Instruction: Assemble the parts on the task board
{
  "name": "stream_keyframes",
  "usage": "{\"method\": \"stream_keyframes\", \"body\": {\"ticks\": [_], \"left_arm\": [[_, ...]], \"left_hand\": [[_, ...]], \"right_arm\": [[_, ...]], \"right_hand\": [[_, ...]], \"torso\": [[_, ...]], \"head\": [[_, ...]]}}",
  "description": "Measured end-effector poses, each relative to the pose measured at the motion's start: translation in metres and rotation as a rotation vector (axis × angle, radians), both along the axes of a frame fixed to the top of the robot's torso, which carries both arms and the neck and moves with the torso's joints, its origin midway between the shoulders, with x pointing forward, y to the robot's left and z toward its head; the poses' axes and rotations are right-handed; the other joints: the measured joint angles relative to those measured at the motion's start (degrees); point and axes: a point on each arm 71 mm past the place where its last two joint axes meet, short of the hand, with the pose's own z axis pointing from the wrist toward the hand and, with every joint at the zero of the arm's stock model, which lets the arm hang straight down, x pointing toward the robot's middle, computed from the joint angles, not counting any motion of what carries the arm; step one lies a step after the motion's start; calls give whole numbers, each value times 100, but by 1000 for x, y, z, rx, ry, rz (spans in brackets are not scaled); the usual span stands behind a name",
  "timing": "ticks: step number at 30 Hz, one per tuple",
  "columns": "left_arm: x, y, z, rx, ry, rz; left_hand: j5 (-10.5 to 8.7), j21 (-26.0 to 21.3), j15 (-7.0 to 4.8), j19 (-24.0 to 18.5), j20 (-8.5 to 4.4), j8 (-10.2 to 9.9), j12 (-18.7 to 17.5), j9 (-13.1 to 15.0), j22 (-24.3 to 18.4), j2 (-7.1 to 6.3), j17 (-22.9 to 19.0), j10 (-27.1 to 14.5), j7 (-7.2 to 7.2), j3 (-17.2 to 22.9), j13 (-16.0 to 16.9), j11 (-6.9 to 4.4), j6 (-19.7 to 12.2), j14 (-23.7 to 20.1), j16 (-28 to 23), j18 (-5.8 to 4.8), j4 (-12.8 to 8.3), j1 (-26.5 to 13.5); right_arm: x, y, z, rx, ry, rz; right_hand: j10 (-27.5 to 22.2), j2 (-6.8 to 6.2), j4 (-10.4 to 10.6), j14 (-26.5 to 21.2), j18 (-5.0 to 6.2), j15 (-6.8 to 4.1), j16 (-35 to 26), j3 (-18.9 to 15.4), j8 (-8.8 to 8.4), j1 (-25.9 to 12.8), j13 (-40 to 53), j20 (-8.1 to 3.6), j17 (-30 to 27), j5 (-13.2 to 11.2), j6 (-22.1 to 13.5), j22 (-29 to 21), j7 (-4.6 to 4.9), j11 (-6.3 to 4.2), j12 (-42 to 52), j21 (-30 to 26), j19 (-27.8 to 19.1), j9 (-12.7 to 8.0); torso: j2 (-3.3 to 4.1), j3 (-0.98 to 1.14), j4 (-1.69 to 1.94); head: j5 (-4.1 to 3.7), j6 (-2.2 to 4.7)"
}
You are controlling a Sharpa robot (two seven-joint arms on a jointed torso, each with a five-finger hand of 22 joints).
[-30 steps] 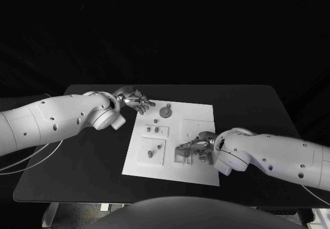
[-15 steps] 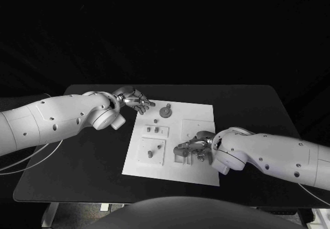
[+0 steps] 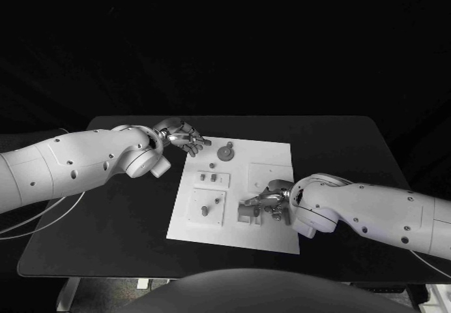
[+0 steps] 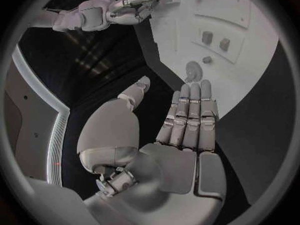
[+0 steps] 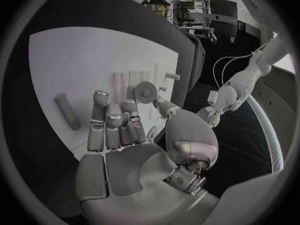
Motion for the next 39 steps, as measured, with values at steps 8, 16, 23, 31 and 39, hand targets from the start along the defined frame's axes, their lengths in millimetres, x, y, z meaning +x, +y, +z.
{"method": "stream_keyframes", "body": {"ticks": [8,16,23,31,39], "left_arm": [[0,0,0,0,0,0],[0,0,0,1,0,0],[0,0,0,1,0,0],[0,1,0,2,1,1],[0,1,0,3,1,2]], "left_hand": [[0,0,0,0,0,0,0,0,-1,0,0,0,0,0,0,0,0,0,0,0,0,0],[0,-23,0,0,0,0,-20,0,-1,0,5,0,0,0,-1,0,0,0,0,0,0,0],[0,-23,0,0,0,0,-20,1,-1,0,5,0,0,0,-1,0,0,0,0,0,0,0],[0,-23,0,0,0,0,-20,-5,0,0,4,0,0,0,4,0,0,0,0,0,0,0],[0,-23,0,0,0,0,-20,-5,3,0,5,0,0,0,3,0,0,0,0,0,0,0]], "right_arm": [[0,1,0,-20,-11,34],[-1,3,0,-26,-15,51],[-1,2,0,-27,-16,55],[-2,3,0,-24,-13,68],[-3,4,1,-26,-17,90]], "right_hand": [[-20,-48,-15,-19,14,20,0,15,0,-48,0,1,0,0,-25,0,-13,20,0,0,-1,-6],[-70,-303,107,-51,14,12,0,98,0,-233,0,21,-14,0,-59,0,17,30,0,0,-21,-18],[-71,-559,291,-69,12,30,0,223,0,-323,-9,22,-21,0,-72,0,11,31,23,0,-22,-25],[-105,-871,451,-102,-19,63,0,337,-20,-275,-15,31,-37,0,-157,0,35,63,23,-22,-31,-25],[-133,-513,-81,-103,-24,64,55,293,-20,152,-15,33,-39,-1,-176,0,52,52,73,-22,-33,-7]], "torso": [[0,1,-1],[0,-2,3],[-1,-3,4],[-1,-3,4],[-1,-3,2]], "head": [[-3,0],[-6,0],[-6,0],[1,0],[8,0]]}}
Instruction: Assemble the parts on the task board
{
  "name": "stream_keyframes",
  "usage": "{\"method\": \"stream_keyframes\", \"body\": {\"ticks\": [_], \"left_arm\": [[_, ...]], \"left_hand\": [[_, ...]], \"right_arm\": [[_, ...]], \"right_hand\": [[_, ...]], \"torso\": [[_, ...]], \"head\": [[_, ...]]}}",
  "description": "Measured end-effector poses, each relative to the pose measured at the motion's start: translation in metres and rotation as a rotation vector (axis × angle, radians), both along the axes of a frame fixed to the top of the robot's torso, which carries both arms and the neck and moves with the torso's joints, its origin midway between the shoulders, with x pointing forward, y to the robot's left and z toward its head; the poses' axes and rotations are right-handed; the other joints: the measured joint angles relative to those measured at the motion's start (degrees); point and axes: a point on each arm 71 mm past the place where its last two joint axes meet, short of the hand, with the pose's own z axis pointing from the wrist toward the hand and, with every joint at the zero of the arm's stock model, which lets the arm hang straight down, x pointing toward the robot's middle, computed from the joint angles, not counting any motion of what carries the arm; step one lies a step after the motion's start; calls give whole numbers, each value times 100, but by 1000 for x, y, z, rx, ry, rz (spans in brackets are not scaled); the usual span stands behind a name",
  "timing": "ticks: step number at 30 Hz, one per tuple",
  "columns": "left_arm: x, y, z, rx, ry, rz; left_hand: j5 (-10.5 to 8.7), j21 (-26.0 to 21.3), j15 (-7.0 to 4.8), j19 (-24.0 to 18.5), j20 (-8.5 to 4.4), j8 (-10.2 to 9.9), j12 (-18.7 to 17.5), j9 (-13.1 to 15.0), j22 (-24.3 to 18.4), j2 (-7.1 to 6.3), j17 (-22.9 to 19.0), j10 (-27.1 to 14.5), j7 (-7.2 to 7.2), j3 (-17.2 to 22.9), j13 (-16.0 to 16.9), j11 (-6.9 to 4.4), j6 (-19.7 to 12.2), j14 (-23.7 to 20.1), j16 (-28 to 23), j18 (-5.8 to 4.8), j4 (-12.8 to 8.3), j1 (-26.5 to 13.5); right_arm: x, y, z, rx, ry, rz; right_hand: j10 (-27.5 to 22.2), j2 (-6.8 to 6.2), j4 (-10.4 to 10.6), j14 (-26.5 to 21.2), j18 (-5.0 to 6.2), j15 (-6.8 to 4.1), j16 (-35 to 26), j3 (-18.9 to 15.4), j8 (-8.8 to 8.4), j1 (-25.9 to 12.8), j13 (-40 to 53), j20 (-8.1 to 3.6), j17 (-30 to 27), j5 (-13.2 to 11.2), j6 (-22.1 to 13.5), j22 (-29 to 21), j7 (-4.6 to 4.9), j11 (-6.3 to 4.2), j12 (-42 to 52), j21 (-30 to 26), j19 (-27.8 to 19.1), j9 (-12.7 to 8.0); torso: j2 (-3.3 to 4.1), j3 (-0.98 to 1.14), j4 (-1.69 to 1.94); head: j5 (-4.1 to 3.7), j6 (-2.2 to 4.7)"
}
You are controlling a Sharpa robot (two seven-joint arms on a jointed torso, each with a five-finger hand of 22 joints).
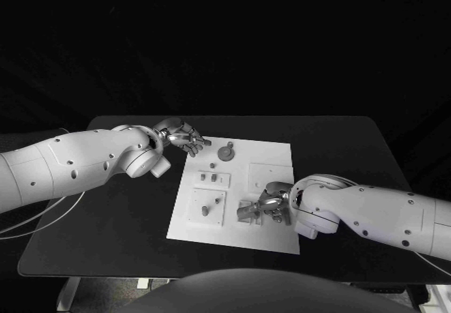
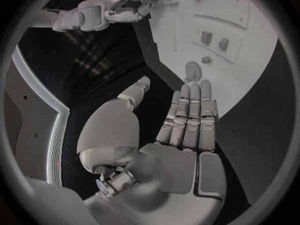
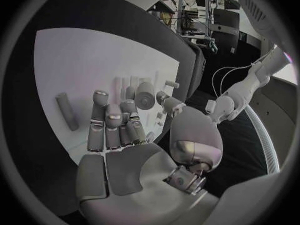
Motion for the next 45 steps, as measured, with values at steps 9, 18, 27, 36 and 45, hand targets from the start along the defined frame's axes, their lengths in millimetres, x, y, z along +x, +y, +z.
{"method": "stream_keyframes", "body": {"ticks": [9,18,27,36,45], "left_arm": [[0,0,0,1,1,0],[0,0,0,2,1,1],[0,1,-1,3,2,1],[0,2,-1,4,3,4],[0,4,-1,7,3,8]], "left_hand": [[0,0,0,0,0,0,0,0,0,0,4,0,0,0,0,0,0,0,0,0,0,0],[0,0,0,0,0,0,1,1,-1,0,3,0,0,0,-1,0,0,0,0,0,0,0],[0,0,0,0,0,0,1,1,-1,0,8,0,0,0,4,0,0,0,0,0,0,0],[0,0,0,0,0,0,1,1,4,0,8,0,0,0,3,0,0,0,-23,0,0,0],[0,0,0,0,0,0,1,0,3,0,8,0,0,0,3,0,0,0,-23,0,0,0]], "right_arm": [[-2,3,2,-4,-15,38],[-4,5,3,-12,-24,70],[-5,5,3,-16,-33,86],[-3,-8,7,14,-90,35],[-2,-13,11,39,-146,7]], "right_hand": [[8,634,-1061,-12,1,18,0,-51,39,408,-43,30,-43,-8,27,2,-48,-8,45,24,-29,-27],[65,666,-1157,20,46,8,0,-28,73,377,-73,56,-66,0,83,4,-93,-22,44,24,-14,-31],[86,700,-1128,54,47,10,0,-68,76,343,-99,57,-84,0,107,4,-114,-42,44,23,26,-31],[240,756,-958,132,37,-22,0,-122,76,285,-142,-13,-120,-1,243,4,-153,-135,44,23,140,-45],[284,775,-772,186,1,-39,0,-77,76,127,-168,-34,-138,46,299,3,-165,-138,44,23,180,-81]], "torso": [[-1,1,-1],[-1,1,-1],[-1,0,1],[-2,0,-3],[-2,1,-4]], "head": [[-4,0],[-7,0],[-9,0],[-16,0],[-27,0]]}}
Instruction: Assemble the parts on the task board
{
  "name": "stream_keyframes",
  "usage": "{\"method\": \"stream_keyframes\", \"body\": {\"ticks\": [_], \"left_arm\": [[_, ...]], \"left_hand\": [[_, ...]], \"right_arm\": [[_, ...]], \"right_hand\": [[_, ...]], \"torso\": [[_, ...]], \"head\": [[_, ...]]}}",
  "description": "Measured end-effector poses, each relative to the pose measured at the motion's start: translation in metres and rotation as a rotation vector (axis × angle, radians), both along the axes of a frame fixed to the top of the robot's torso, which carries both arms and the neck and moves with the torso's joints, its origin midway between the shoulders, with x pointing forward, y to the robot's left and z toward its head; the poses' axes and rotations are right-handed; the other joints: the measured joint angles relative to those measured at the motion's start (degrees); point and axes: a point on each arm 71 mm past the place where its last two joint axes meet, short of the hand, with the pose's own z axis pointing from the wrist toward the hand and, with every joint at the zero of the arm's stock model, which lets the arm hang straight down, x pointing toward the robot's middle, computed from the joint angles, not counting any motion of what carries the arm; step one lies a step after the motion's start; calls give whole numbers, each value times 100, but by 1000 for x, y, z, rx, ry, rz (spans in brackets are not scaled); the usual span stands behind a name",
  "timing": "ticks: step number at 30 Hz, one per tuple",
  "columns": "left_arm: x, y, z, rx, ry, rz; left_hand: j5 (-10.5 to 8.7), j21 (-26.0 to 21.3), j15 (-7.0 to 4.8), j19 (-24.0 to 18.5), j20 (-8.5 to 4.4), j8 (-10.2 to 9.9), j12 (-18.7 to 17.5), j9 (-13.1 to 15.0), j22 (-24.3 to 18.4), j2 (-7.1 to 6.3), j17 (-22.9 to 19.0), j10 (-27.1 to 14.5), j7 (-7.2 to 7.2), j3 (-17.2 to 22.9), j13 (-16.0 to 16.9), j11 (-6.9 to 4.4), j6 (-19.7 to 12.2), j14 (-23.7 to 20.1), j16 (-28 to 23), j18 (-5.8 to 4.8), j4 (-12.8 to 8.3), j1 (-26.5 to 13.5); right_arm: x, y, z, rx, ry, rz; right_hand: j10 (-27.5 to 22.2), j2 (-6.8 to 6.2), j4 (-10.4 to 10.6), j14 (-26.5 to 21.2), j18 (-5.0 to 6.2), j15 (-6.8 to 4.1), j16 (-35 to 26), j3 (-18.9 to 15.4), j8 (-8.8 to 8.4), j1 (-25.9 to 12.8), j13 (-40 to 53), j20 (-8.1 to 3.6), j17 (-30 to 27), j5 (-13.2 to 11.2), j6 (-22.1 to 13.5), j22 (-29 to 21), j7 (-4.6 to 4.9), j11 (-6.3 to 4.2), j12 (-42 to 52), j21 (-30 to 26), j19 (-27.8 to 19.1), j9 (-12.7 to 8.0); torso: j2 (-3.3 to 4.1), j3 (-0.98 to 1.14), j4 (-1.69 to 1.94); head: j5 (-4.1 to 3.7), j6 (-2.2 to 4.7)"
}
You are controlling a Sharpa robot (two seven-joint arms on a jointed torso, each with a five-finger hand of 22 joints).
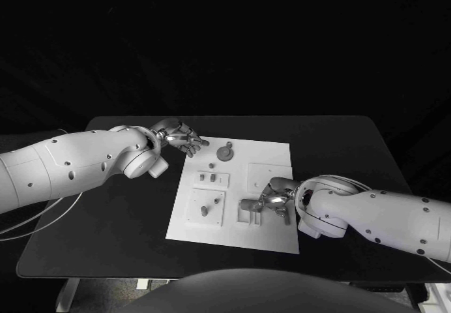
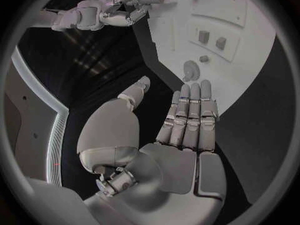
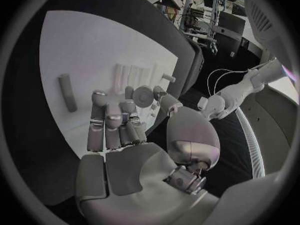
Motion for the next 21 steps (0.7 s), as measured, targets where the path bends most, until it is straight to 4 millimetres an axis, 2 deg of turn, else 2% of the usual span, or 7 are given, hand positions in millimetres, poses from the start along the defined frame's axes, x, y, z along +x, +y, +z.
{"method": "stream_keyframes", "body": {"ticks": [5,8,11,16,21], "left_arm": [[0,0,0,0,0,0],[0,0,0,0,0,0],[0,0,0,0,0,-1],[0,-1,0,1,1,-1],[0,-1,0,1,1,-2]], "left_hand": [[0,0,0,0,0,0,0,-4,0,0,3,0,0,0,0,0,0,0,0,0,0,0],[0,0,0,0,0,0,0,-4,0,0,5,0,0,0,3,0,0,0,0,0,0,0],[0,0,0,0,0,0,0,-4,-1,0,5,0,0,0,5,0,0,0,0,0,0,0],[0,0,0,0,0,0,0,-3,-1,0,4,0,0,0,5,0,0,0,0,0,0,0],[0,0,0,0,0,14,0,-3,-1,0,4,0,0,0,4,0,0,0,0,1,0,0]], "right_arm": [[3,-1,0,-1,-22,-15],[5,2,1,-2,-29,-15],[5,8,1,-2,-28,-5],[9,13,0,-12,-22,5],[14,12,-1,-24,-9,6]], "right_hand": [[18,-29,106,26,-2,-6,0,60,0,-62,-4,0,0,2,21,0,-18,-17,0,0,1,-26],[30,-44,160,42,-5,-20,-1,16,100,-139,-8,-11,0,4,53,-1,-16,-12,0,0,11,-26],[48,-8,333,66,-8,-28,-1,81,130,-265,-14,-20,-5,5,71,-1,-17,-8,0,0,21,-37],[49,7,390,110,-10,-46,-3,75,110,-356,-13,-21,-5,10,101,-1,-26,-7,-22,0,22,-58],[49,-13,391,97,-11,-61,-3,76,106,-379,-13,-21,-5,10,71,-1,4,-7,-22,0,22,-74]], "torso": [[1,1,-1],[1,1,-1],[2,1,1],[3,0,4],[4,-1,10]], "head": [[-8,0],[-14,0],[-17,0],[-24,0],[-27,0]]}}
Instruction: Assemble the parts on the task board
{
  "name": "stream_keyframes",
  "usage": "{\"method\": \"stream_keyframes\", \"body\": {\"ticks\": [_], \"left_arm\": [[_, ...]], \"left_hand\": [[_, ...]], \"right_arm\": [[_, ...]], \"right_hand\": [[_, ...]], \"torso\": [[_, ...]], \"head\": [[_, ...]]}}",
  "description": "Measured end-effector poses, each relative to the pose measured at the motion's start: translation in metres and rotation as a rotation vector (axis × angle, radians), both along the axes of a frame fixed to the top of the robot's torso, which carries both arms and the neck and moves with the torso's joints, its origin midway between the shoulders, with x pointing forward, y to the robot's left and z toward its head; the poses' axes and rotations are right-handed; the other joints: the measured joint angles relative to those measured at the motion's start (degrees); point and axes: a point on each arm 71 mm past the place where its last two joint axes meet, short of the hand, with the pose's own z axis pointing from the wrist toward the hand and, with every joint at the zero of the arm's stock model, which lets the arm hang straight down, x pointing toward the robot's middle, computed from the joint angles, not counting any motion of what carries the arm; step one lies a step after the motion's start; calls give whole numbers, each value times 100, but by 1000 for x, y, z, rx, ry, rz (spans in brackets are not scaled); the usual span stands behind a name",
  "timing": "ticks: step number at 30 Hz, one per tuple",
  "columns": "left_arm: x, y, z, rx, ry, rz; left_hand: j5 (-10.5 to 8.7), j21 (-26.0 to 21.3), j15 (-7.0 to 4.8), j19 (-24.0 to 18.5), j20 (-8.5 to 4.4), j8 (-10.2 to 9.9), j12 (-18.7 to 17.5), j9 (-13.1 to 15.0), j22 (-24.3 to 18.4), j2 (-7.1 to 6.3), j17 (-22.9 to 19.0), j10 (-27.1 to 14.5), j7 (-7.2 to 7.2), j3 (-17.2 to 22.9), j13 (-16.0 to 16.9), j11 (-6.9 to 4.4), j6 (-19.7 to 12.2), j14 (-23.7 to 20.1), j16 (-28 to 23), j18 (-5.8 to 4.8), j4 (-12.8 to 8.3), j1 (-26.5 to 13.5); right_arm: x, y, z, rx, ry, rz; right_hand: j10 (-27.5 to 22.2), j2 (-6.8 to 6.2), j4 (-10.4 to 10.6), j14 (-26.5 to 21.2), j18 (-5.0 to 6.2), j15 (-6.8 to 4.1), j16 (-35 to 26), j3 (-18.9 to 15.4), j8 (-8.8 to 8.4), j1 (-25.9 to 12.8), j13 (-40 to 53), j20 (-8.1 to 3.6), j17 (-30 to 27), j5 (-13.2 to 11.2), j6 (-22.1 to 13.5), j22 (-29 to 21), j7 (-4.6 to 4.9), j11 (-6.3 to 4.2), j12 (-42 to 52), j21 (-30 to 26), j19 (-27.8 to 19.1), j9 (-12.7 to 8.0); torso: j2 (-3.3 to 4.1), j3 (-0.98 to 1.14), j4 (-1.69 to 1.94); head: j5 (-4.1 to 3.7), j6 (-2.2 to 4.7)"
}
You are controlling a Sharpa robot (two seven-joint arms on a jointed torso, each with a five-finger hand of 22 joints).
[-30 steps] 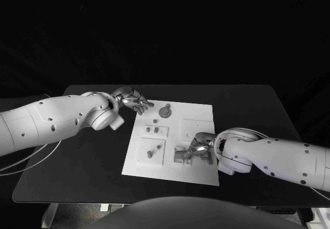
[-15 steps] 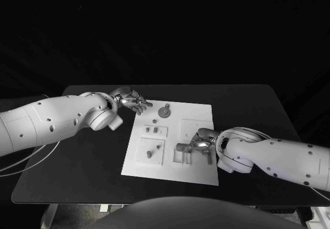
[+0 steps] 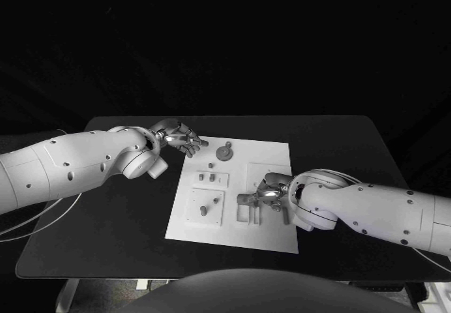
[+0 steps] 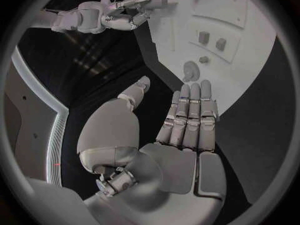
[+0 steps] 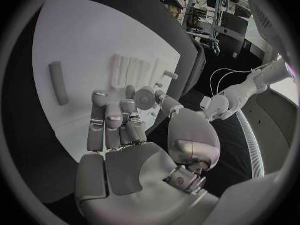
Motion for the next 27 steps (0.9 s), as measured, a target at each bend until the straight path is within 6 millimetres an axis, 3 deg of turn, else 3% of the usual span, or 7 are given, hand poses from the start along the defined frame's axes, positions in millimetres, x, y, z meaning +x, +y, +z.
{"method": "stream_keyframes", "body": {"ticks": [14,22,27], "left_arm": [[0,1,0,1,1,1],[0,1,0,1,0,1],[0,1,0,1,0,1]], "left_hand": [[0,0,0,0,0,9,0,1,5,0,5,0,0,0,-1,0,0,0,0,0,0,0],[0,0,0,0,0,9,0,1,4,0,4,0,0,0,4,0,0,0,0,0,0,0],[0,0,0,0,0,9,0,1,4,0,4,0,0,0,4,0,0,0,0,0,0,0]], "right_arm": [[-8,4,-6,-30,64,38],[-9,5,-9,-53,81,47],[-10,6,-10,-60,86,52]], "right_hand": [[-35,-87,24,-22,-27,0,0,-23,-46,-146,0,23,0,0,-46,-1,45,34,0,-23,-24,-29],[-117,-324,179,-105,-25,22,0,-42,-62,-421,11,30,12,-17,-127,-1,83,72,-23,-45,-59,-58],[-138,-590,299,-127,-25,34,0,-18,-62,-528,17,22,16,-17,-164,-1,80,92,-23,-45,-68,-57]], "torso": [[-1,-2,-3],[-1,1,-6],[-1,1,-6]], "head": [[14,0],[5,0],[1,0]]}}
